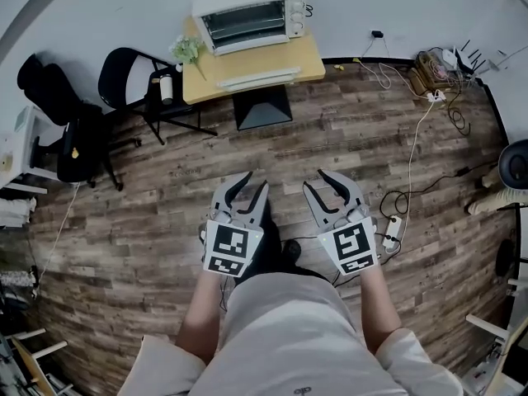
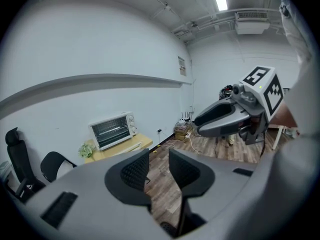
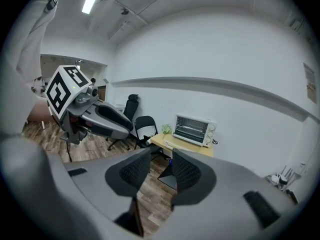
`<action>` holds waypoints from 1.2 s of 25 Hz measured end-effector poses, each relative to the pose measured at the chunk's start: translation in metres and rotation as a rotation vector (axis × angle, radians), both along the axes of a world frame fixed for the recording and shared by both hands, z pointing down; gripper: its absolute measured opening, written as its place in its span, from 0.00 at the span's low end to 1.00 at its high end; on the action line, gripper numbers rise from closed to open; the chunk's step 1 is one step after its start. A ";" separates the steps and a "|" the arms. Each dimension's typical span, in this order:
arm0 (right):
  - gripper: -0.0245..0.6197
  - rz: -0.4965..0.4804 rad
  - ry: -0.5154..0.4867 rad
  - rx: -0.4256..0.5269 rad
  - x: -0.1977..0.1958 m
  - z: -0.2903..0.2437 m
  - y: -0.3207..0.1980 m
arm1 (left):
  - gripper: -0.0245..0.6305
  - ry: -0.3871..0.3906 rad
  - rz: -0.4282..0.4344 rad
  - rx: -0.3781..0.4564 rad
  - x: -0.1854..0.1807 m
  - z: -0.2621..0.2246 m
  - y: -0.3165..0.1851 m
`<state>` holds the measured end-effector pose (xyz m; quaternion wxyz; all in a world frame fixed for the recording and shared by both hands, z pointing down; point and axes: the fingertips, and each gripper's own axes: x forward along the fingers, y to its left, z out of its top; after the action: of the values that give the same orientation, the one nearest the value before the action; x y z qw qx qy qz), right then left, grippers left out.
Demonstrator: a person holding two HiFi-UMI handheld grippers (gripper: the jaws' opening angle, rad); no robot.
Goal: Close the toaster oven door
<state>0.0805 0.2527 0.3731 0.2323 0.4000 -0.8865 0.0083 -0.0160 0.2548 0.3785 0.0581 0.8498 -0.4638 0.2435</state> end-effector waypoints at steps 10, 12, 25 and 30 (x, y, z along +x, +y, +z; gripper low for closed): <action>0.27 -0.010 0.068 0.001 -0.025 0.001 -0.074 | 0.21 0.016 0.007 0.005 -0.027 0.007 -0.079; 0.28 -0.004 0.082 -0.002 -0.031 0.001 -0.091 | 0.21 0.013 0.023 0.004 -0.031 0.009 -0.097; 0.31 0.037 0.155 -0.018 -0.077 0.016 -0.177 | 0.22 0.003 0.098 -0.031 -0.074 0.030 -0.187; 0.31 0.055 0.183 -0.030 -0.089 0.024 -0.190 | 0.22 0.008 0.111 -0.043 -0.084 0.036 -0.202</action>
<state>-0.0084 0.0625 0.3969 0.3182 0.4199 -0.8499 -0.0084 -0.0996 0.0525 0.4143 0.0648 0.8737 -0.4105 0.2530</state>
